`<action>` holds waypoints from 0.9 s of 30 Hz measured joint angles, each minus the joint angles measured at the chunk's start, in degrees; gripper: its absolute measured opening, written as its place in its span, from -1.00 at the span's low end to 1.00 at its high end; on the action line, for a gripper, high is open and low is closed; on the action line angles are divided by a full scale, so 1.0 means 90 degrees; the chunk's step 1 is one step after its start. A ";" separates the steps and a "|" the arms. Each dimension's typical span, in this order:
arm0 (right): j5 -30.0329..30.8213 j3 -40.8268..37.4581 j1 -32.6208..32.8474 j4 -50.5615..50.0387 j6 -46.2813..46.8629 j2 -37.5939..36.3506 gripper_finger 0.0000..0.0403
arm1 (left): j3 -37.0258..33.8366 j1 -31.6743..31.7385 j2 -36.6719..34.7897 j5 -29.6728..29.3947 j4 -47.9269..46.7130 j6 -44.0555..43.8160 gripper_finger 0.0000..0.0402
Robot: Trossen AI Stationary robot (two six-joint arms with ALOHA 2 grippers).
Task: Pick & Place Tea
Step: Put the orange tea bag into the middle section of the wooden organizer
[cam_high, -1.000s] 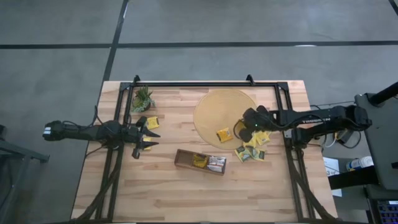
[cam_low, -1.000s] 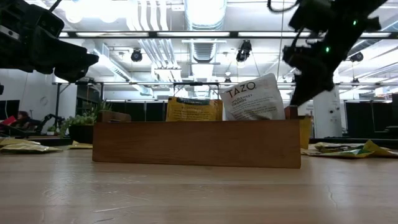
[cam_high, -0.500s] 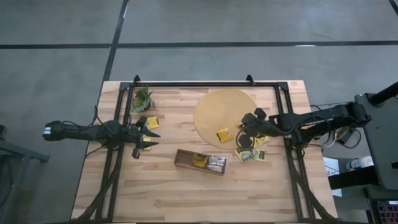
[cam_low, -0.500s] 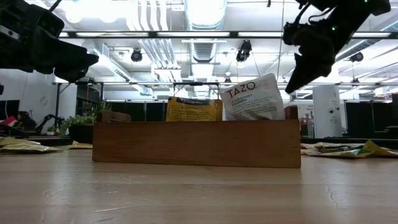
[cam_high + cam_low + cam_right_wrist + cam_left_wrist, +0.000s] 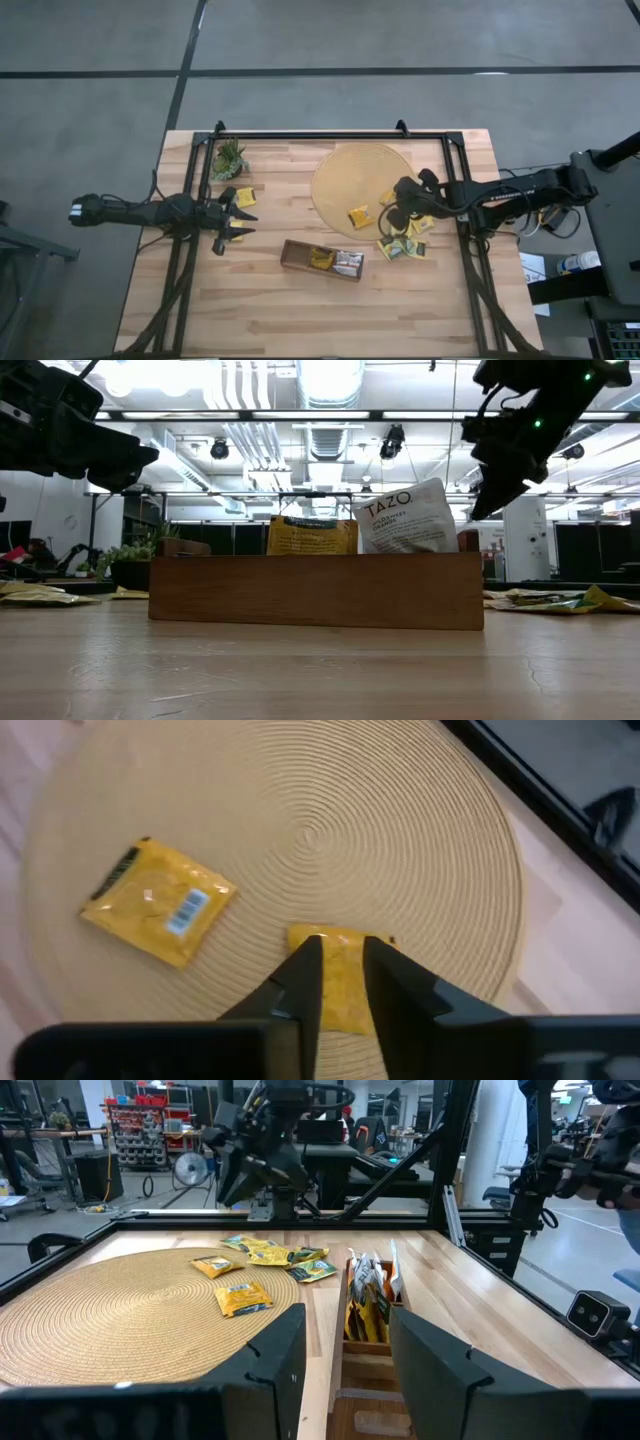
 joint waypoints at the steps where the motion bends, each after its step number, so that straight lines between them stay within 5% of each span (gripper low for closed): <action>1: 0.0003 -0.0053 -0.0052 -0.0001 0.0014 0.0000 -0.58 | 0.0000 0.0000 0.0000 0.0000 0.0000 0.0000 -0.31; 8: -0.0048 -0.0789 -0.0766 0.0533 0.0079 0.0000 -0.20 | 0.0000 0.0000 0.0000 0.0000 0.0000 0.0000 -0.31; 13: -0.1257 -0.1489 -0.1612 0.1915 -0.0401 0.0002 -0.02 | 0.0000 0.0000 0.0000 0.0000 -0.0002 0.0000 -0.31; 18: -0.2096 -0.1927 -0.2313 0.2419 -0.0491 0.0002 0.05 | 0.0000 0.0000 0.0000 0.0000 0.0000 0.0000 -0.31; 27: -0.2248 -0.2341 -0.2594 0.2433 -0.0743 0.0005 0.04 | 0.0000 0.0000 0.0000 0.0000 0.0000 0.0000 -0.31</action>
